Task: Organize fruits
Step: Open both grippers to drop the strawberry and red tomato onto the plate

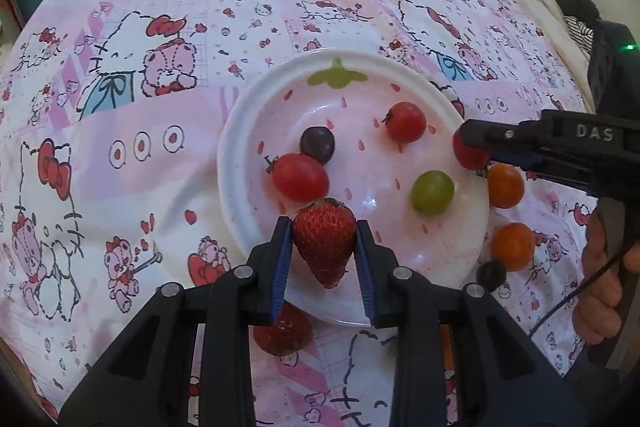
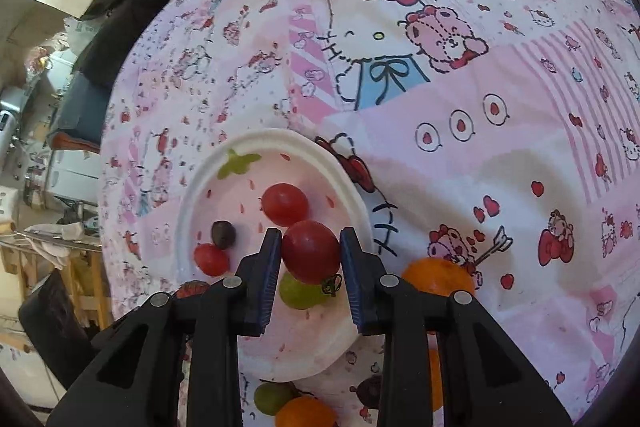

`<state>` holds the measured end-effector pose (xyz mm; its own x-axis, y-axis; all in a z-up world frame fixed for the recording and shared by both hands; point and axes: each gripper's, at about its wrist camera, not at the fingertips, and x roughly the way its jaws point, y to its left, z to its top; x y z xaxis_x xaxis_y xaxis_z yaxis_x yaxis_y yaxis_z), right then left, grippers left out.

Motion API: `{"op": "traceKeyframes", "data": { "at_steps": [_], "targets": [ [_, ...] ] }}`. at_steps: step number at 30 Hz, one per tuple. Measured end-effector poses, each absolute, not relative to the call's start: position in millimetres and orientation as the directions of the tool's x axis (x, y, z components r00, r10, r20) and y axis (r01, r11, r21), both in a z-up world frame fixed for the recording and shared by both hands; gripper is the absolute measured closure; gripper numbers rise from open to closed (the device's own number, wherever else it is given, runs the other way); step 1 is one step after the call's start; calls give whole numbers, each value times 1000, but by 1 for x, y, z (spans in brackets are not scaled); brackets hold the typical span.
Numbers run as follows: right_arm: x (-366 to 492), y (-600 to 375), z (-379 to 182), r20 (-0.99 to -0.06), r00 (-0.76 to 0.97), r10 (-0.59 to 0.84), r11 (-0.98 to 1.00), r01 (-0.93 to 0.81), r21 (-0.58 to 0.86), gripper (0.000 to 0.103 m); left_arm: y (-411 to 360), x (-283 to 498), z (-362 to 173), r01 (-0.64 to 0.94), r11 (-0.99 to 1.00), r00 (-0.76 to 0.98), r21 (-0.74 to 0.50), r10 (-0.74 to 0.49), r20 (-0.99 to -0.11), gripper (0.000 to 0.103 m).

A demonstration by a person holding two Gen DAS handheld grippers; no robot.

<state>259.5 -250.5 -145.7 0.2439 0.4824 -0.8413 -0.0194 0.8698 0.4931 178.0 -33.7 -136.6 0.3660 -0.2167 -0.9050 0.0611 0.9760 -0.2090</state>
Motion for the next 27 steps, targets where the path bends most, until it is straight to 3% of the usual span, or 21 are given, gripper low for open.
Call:
{"op": "traceKeyframes", "data": {
  "at_steps": [6, 9, 10, 12, 13, 27],
  "targets": [
    [259, -250, -151, -848, 237, 474, 874, -14, 485, 69, -40, 178, -143, 84, 972, 328, -218, -233, -915, 75],
    [259, -252, -151, -843, 244, 479, 870, 0, 494, 66, -44, 177, -144, 110, 969, 307, -221, -245, -920, 53],
    [259, -253, -150, -832, 245, 498, 857, 4, 514, 52, -44, 176, -141, 110, 968, 322, -226, -250, -913, 42],
    [258, -252, -147, -807, 255, 532, 835, -1, 550, 35, -44, 174, -134, 100, 970, 348, -221, -242, -906, 31],
    [257, -251, -144, -812, 265, 520, 843, -5, 538, 30, -43, 174, -132, 98, 970, 357, -221, -242, -902, 30],
    [245, -243, -103, -820, 338, 462, 884, -98, 458, 30, -23, 164, -97, 36, 972, 454, -230, -221, -863, 30]
  ]
}}
